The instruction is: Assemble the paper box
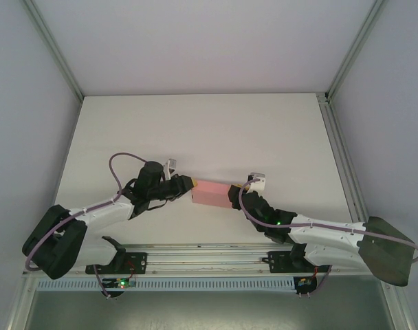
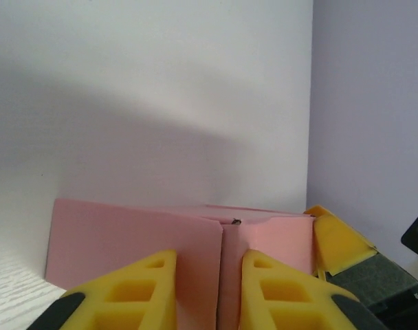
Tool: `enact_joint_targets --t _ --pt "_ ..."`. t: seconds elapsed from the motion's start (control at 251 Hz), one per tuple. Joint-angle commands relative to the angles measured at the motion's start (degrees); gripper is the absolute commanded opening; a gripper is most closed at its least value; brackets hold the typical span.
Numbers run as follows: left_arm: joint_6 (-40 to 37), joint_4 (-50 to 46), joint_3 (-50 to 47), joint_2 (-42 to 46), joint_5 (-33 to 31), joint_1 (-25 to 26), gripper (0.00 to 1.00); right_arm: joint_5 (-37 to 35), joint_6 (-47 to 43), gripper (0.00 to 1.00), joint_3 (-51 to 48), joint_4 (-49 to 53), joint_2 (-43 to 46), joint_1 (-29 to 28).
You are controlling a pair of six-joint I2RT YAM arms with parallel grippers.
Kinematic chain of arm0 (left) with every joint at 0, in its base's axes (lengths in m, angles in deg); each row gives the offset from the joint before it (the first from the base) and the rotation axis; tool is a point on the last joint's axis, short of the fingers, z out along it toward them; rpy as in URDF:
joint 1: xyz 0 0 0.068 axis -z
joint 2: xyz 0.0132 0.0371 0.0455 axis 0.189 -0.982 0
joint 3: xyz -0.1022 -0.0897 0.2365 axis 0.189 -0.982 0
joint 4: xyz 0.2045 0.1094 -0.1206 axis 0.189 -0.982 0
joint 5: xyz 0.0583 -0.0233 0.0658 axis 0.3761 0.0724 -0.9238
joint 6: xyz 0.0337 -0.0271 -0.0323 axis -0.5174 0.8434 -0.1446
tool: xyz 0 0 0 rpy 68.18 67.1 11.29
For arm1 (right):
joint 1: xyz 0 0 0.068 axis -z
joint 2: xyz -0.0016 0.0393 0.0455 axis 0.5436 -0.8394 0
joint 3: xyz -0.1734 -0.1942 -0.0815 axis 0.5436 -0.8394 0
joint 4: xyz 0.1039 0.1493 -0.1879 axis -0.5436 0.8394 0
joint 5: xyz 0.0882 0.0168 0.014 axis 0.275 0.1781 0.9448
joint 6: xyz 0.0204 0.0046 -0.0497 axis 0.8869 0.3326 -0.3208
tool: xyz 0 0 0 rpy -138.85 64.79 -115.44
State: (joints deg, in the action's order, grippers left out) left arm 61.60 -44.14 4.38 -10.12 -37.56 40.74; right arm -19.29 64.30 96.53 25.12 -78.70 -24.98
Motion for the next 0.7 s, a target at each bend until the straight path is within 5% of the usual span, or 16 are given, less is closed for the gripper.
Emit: enact_joint_targets --t 0.0,0.164,0.319,0.439,0.698 --pt "1.6 -3.3 -3.5 -4.9 0.8 -1.1 0.21 2.8 -0.1 0.27 -4.4 16.4 -2.5 -0.4" --pt "2.2 -2.5 -5.1 -5.8 0.4 -1.2 0.16 2.9 -0.1 0.27 -3.8 16.4 -3.3 -0.4" --pt "-2.4 -18.1 -3.5 -2.8 -3.9 -1.2 0.0 3.1 0.3 0.27 -3.8 16.4 -3.9 -0.4" --pt "-3.7 -22.8 -3.9 -2.8 -5.5 -1.2 0.0 3.1 0.5 0.27 -4.1 15.7 -4.3 -0.4" --pt "-2.1 -15.1 -4.0 -12.4 -1.4 -0.8 0.0 2.6 1.4 0.27 -5.6 13.9 -4.8 -1.0"
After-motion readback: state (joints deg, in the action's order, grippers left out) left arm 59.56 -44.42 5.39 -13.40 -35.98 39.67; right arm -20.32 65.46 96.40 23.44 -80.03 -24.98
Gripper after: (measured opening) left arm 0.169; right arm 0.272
